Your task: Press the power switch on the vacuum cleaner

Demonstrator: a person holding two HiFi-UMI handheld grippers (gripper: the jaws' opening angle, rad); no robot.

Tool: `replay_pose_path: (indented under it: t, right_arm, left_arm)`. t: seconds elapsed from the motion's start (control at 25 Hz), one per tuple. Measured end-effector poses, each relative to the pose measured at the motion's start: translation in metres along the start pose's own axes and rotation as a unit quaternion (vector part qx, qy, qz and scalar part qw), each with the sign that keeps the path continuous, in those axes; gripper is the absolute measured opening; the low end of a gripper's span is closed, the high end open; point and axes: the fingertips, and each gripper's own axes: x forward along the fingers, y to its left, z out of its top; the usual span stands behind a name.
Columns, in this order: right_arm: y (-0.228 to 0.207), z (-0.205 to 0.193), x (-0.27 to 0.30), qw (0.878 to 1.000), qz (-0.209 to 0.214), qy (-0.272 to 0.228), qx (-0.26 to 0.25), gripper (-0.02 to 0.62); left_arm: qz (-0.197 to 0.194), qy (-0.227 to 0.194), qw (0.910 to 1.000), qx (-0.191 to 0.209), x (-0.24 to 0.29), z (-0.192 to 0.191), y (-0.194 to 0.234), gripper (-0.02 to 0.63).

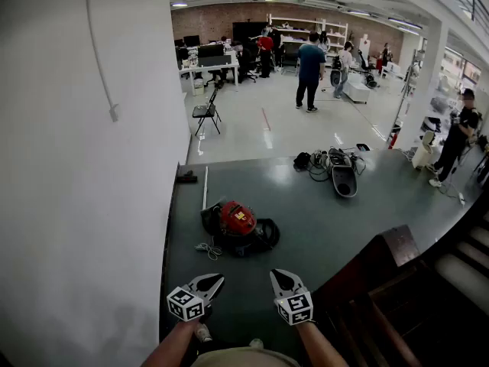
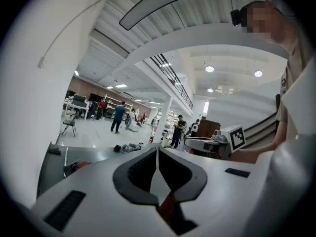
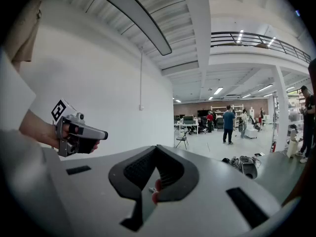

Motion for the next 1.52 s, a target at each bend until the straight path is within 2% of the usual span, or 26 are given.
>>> replay_pose_path:
  t: [0.36,0.6,0.76,0.92,1.04,1.2,1.52]
  right_arm:
    - [0.004,0.003,0.003,1.000,0.012,-0.018,0.006,0.006]
    - [0.008,0.005,0.007,0.997,0.042,-0.021,0.061,0.008]
    - [-0.002,0.010,0.019,0.996,0.045,-0.026,0.071,0.008]
    - [-0.011,0.007,0.039,0.995,0.047,-0.010,0.092,0.008]
    - [-0.017,0.010,0.063,0.992,0.052,-0.001,0.113,0.008]
    - [-0.026,0.019,0.107,0.992,0.042,0.010,0.120,0.008]
    - [-0.044,0.049,0.198,0.992,0.027,0.024,0.117,0.006]
  left_arm:
    - [-0.001,0.010,0.9999,0.007,0.009,-0.002,-0.009,0.003]
    - [0.002,0.015,0.9997,0.018,0.008,0.008,-0.009,0.003]
    - [0.006,0.028,0.9994,0.021,0.017,0.012,0.009,0.003]
    - [0.002,0.032,0.9993,0.017,0.026,0.016,0.033,0.003]
    - [0.006,0.032,0.9993,0.016,0.038,0.024,0.062,0.003]
    - [0.023,0.036,0.9991,0.000,0.057,0.035,0.123,0.002]
    - [0.004,0.063,0.9980,-0.011,0.097,0.069,0.230,0.003]
